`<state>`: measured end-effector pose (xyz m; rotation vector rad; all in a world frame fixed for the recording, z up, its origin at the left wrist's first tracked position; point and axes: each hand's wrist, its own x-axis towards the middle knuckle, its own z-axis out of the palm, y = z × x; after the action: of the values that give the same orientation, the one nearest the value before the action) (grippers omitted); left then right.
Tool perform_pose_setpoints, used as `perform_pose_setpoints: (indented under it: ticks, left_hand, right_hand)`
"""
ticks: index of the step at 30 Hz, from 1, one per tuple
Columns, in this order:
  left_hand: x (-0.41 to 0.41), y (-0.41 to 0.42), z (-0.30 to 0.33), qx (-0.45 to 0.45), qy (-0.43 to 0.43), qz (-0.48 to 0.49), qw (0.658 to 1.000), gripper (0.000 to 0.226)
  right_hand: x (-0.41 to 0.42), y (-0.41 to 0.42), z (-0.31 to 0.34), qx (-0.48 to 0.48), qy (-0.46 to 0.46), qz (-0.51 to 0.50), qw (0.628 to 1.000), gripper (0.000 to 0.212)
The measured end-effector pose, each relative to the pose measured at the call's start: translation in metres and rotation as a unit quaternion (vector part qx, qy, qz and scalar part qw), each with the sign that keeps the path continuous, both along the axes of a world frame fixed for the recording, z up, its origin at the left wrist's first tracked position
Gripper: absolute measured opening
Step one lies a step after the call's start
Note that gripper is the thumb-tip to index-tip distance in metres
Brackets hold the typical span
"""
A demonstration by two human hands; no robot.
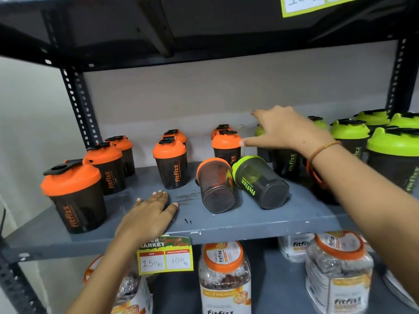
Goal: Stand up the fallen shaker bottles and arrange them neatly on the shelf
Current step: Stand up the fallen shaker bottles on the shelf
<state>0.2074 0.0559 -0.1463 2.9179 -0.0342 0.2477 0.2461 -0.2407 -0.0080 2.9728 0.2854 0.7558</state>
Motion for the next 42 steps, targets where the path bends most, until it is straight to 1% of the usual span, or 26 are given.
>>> perform_pose_setpoints:
  ticks: [3, 6, 8, 9, 11, 15, 17, 19, 22, 25, 27, 29, 34, 39, 41, 42]
  left_hand:
    - [-0.001, -0.001, 0.0, 0.004, 0.005, 0.0, 1.0, 0.061]
    - [-0.002, -0.001, 0.0, 0.007, 0.004, -0.003, 1.0, 0.06]
    - [-0.002, -0.001, 0.0, 0.005, -0.001, -0.004, 1.0, 0.06]
    - [-0.002, -0.001, 0.0, 0.004, -0.002, -0.004, 1.0, 0.06]
    - [-0.001, 0.0, -0.001, 0.003, -0.003, -0.004, 1.0, 0.061]
    - [0.001, 0.002, -0.003, -0.005, -0.004, -0.005, 1.0, 0.061]
    - [0.001, 0.002, -0.003, -0.009, -0.007, -0.005, 1.0, 0.061]
    - [0.0, 0.002, -0.003, -0.009, -0.008, -0.005, 1.0, 0.061]
    - [0.0, 0.002, -0.002, -0.007, -0.007, -0.006, 1.0, 0.061]
    - [0.0, 0.002, -0.003, -0.003, -0.009, -0.008, 1.0, 0.061]
    - [0.001, 0.003, -0.004, -0.005, -0.011, -0.01, 1.0, 0.06]
    - [0.001, 0.004, -0.004, -0.01, -0.011, -0.013, 1.0, 0.06]
    - [0.003, 0.006, -0.006, -0.011, -0.011, -0.019, 1.0, 0.059]
    - [0.006, 0.01, -0.008, -0.022, -0.021, -0.019, 0.999, 0.059]
    - [0.006, 0.01, -0.009, -0.017, -0.02, -0.019, 0.999, 0.058]
    - [0.007, 0.011, -0.01, -0.015, -0.02, -0.02, 1.0, 0.058]
  right_hand:
    - [-0.007, 0.0, -0.024, 0.045, 0.058, -0.032, 0.997, 0.101]
    - [-0.007, 0.003, -0.04, 0.078, 0.157, -0.061, 0.983, 0.122]
    - [-0.004, 0.006, -0.047, 0.087, 0.178, -0.07, 0.978, 0.133]
    - [-0.002, 0.007, -0.051, 0.092, 0.185, -0.069, 0.976, 0.135]
    - [0.001, 0.007, -0.055, 0.117, 0.209, -0.056, 0.969, 0.132]
    - [-0.002, -0.005, -0.056, 0.166, 0.25, -0.029, 0.953, 0.113]
    - [-0.008, -0.013, -0.057, 0.202, 0.226, -0.022, 0.953, 0.098]
    - [-0.017, -0.021, -0.059, 0.249, 0.154, -0.016, 0.956, 0.087]
    - [-0.031, -0.028, -0.063, 0.336, 0.045, 0.016, 0.941, 0.085]
    - [-0.041, -0.031, -0.071, 0.384, -0.015, 0.051, 0.922, 0.081]
    - [-0.044, -0.034, -0.076, 0.415, -0.02, 0.063, 0.908, 0.08]
    - [-0.045, -0.037, -0.08, 0.425, -0.016, 0.07, 0.902, 0.082]
    - [-0.045, -0.041, -0.089, 0.388, 0.02, 0.053, 0.92, 0.096]
    - [-0.051, -0.046, -0.088, 0.38, 0.026, 0.038, 0.924, 0.103]
    - [-0.054, -0.049, -0.088, 0.376, 0.029, 0.053, 0.925, 0.109]
    - [-0.057, -0.051, -0.086, 0.391, 0.028, 0.068, 0.917, 0.112]
